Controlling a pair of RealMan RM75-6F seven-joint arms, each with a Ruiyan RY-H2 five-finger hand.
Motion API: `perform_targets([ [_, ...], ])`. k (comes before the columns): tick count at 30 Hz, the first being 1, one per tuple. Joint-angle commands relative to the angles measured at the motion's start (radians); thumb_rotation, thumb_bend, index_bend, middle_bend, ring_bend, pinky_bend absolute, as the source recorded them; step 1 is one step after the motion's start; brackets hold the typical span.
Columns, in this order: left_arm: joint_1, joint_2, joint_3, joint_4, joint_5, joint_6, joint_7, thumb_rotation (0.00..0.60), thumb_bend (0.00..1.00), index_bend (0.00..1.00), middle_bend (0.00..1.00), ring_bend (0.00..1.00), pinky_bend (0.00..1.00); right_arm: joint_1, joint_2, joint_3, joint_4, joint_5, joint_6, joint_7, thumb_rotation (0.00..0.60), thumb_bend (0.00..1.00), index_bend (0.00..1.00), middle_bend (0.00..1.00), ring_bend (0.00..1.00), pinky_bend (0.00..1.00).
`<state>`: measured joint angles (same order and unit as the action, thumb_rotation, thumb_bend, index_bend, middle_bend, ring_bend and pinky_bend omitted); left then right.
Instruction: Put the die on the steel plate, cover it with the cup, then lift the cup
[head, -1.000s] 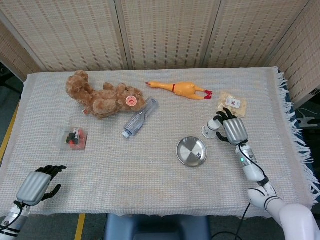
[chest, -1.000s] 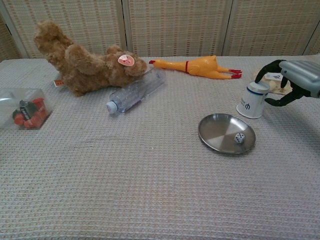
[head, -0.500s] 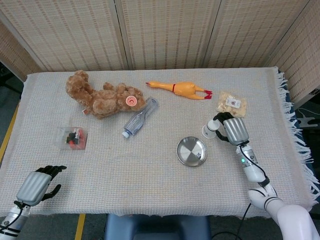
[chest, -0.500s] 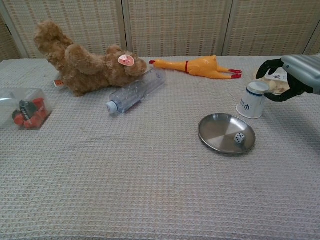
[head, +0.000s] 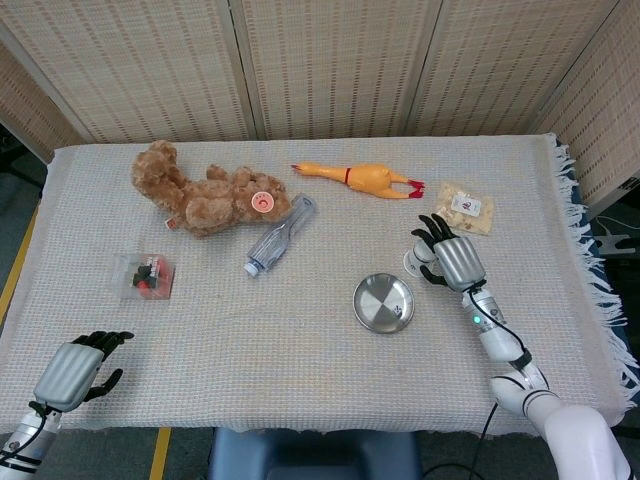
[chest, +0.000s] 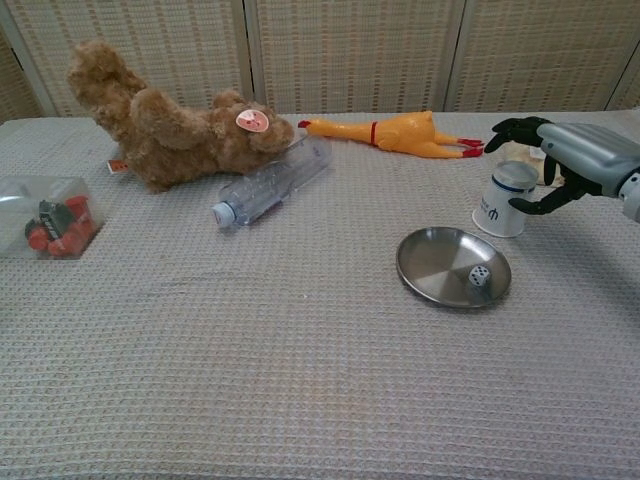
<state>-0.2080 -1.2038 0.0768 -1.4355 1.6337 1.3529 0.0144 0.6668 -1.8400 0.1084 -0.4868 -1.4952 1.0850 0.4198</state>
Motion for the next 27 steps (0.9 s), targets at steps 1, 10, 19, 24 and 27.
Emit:
perform_targets([
  [1, 0.0, 0.001, 0.0, 0.0, 0.001, 0.001, -0.001, 0.6, 0.36, 0.25, 0.33, 0.3, 0.45, 0.003, -0.003, 0.001, -0.001, 0.01, -0.024, -0.011, 0.6, 0.21, 0.2, 0.03, 0.0, 0.39],
  [10, 0.001, 0.001, 0.001, 0.0, 0.002, 0.002, -0.002, 0.6, 0.36, 0.25, 0.33, 0.3, 0.45, -0.003, -0.058, 0.036, 0.07, 0.035, 0.052, -0.018, 0.6, 0.21, 0.53, 0.43, 0.38, 0.63],
  [19, 0.0, 0.0, 0.002, -0.001, 0.004, 0.002, 0.002, 0.6, 0.36, 0.25, 0.33, 0.3, 0.45, -0.019, -0.051, 0.025, 0.019, 0.007, 0.164, 0.044, 0.6, 0.21, 0.6, 0.49, 0.44, 0.71],
  [24, 0.0, 0.0, 0.002, -0.002, 0.003, -0.001, 0.006, 0.6, 0.36, 0.25, 0.33, 0.3, 0.45, -0.035, 0.024, -0.009, -0.181, -0.029, 0.185, 0.076, 0.6, 0.21, 0.6, 0.49, 0.44, 0.71],
  [27, 0.0, 0.0, 0.003, -0.002, 0.004, 0.0, 0.006, 0.6, 0.36, 0.25, 0.33, 0.3, 0.45, -0.037, 0.086, -0.032, -0.325, -0.047, 0.161, 0.065, 0.6, 0.21, 0.6, 0.49, 0.44, 0.71],
])
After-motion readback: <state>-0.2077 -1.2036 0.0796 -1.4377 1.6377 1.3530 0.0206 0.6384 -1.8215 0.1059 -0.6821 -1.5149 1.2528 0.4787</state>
